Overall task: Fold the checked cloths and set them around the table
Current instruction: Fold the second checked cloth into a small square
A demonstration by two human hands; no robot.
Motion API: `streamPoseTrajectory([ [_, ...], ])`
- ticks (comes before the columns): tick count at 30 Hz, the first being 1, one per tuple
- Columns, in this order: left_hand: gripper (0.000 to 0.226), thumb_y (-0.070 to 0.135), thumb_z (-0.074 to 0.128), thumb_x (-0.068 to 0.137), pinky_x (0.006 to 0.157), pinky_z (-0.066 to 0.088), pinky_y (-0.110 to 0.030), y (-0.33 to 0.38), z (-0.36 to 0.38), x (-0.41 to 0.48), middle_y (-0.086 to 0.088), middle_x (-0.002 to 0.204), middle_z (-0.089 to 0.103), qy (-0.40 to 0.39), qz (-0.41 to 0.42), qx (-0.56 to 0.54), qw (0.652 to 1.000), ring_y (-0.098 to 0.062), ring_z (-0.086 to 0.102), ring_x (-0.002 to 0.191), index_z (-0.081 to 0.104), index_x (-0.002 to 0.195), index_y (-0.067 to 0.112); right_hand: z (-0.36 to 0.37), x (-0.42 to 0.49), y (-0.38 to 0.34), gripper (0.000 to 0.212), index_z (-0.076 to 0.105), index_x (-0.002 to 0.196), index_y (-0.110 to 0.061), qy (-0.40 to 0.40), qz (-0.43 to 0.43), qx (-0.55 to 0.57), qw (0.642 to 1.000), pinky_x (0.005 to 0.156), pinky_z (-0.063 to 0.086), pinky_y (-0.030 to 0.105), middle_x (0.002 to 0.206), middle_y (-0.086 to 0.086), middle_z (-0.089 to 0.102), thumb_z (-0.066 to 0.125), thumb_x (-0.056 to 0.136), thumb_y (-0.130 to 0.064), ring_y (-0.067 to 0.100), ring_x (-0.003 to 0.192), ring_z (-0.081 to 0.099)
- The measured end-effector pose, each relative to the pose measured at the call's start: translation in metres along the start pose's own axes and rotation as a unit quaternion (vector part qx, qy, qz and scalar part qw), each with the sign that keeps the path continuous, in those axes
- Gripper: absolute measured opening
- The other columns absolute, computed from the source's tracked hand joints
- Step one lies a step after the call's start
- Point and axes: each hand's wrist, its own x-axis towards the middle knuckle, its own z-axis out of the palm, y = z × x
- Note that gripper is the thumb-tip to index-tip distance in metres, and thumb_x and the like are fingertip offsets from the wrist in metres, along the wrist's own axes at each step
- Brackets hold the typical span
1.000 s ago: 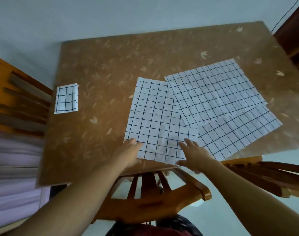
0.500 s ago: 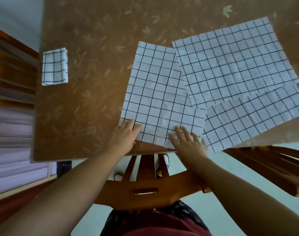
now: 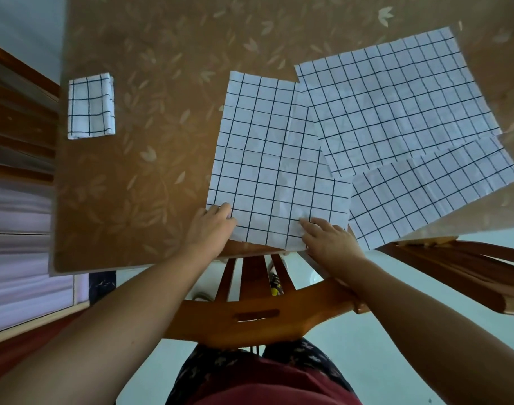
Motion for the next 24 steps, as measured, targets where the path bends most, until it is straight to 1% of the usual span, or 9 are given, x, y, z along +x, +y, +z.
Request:
streamPoseTrajectory([
  [2,0.015,0.01,0.067,0.082,0.079,0.046,-0.04,-0.005,0.0,-0.002,-0.002,0.107,0.051,0.002,-0.009,-0.028,1.0,-0.025,0.056,0.099,0.065,0.095,0.018,-0.01,-0.001,-0.004,0.036,0.059,0.122,-0.026,0.022,0.001,0.03,0.999,0.098,0.052,0.044,0.147,0.0,0.055,0.074,0.09,-0.034,0.025,0.136,0.051],
  [4,0.027,0.033,0.063,0.089,0.087,0.047,-0.04,-0.006,-0.007,-0.005,0.0,0.12,0.052,-0.019,-0.019,-0.076,0.997,-0.024,0.055,0.114,0.064,0.114,0.023,-0.029,-0.001,-0.01,0.026,0.054,0.108,-0.029,0.047,0.006,0.056,0.997,0.088,0.051,0.037,0.111,-0.003,0.066,0.072,0.09,-0.034,0.021,0.106,0.062],
  [7,0.07,0.063,0.055,0.089,0.106,0.041,-0.044,-0.001,-0.034,-0.009,0.003,0.15,0.043,-0.069,-0.01,-0.134,0.989,-0.021,0.044,0.137,0.042,0.148,0.029,-0.07,0.003,-0.018,0.023,0.05,0.102,-0.023,0.07,0.012,0.059,0.996,0.071,0.04,0.032,0.079,-0.006,0.05,0.066,0.088,-0.016,0.021,0.073,0.049],
  [9,0.079,0.069,0.054,0.088,0.112,0.038,-0.047,0.003,-0.054,-0.01,0.003,0.156,0.038,-0.071,-0.003,-0.136,0.988,-0.021,0.039,0.142,0.034,0.153,0.03,-0.102,0.007,-0.024,0.021,0.049,0.105,-0.019,0.096,0.013,0.06,0.994,0.064,0.034,0.032,0.071,-0.007,0.039,0.061,0.09,-0.01,0.022,0.067,0.043],
  [12,0.062,0.058,0.054,0.093,0.107,0.043,-0.047,0.005,-0.087,-0.008,0.002,0.145,0.051,-0.02,-0.011,-0.104,0.994,-0.022,0.048,0.133,0.046,0.147,0.028,-0.152,0.009,-0.029,0.017,0.046,0.106,-0.017,0.157,0.005,0.079,0.984,0.054,0.032,0.032,0.064,-0.01,0.029,0.057,0.094,-0.011,0.023,0.06,0.043],
  [14,0.044,0.041,0.053,0.099,0.096,0.046,-0.039,0.001,-0.112,-0.007,0.0,0.13,0.061,0.021,-0.034,-0.117,0.992,-0.022,0.057,0.12,0.055,0.139,0.023,-0.184,0.008,-0.03,0.016,0.046,0.104,-0.016,0.203,-0.002,0.095,0.975,0.05,0.031,0.032,0.065,-0.007,0.036,0.056,0.094,-0.009,0.024,0.058,0.043],
  [17,0.029,0.023,0.049,0.098,0.077,0.042,-0.033,-0.012,-0.148,-0.013,-0.002,0.113,0.066,0.071,-0.082,-0.155,0.982,-0.026,0.063,0.107,0.065,0.122,0.018,-0.229,0.002,-0.028,0.015,0.047,0.107,-0.016,0.242,0.002,0.111,0.964,0.051,0.032,0.033,0.073,0.0,0.051,0.05,0.095,-0.008,0.027,0.06,0.045],
  [21,0.025,0.021,0.048,0.098,0.074,0.038,-0.03,-0.04,-0.196,-0.026,-0.005,0.101,0.065,0.116,-0.128,-0.15,0.974,-0.027,0.062,0.093,0.066,0.113,0.012,-0.276,-0.007,-0.02,0.012,0.04,0.107,-0.022,0.29,0.025,0.122,0.949,0.054,0.039,0.038,0.076,0.007,0.057,0.043,0.1,-0.013,0.034,0.063,0.052],
  [24,0.022,0.021,0.049,0.096,0.071,0.038,-0.031,-0.065,-0.229,-0.037,-0.01,0.11,0.069,0.139,-0.145,-0.177,0.964,-0.028,0.058,0.087,0.065,0.11,0.013,-0.307,-0.012,-0.014,0.008,0.043,0.112,-0.02,0.324,0.049,0.116,0.938,0.055,0.042,0.039,0.076,0.01,0.059,0.039,0.106,-0.018,0.036,0.065,0.056],
])
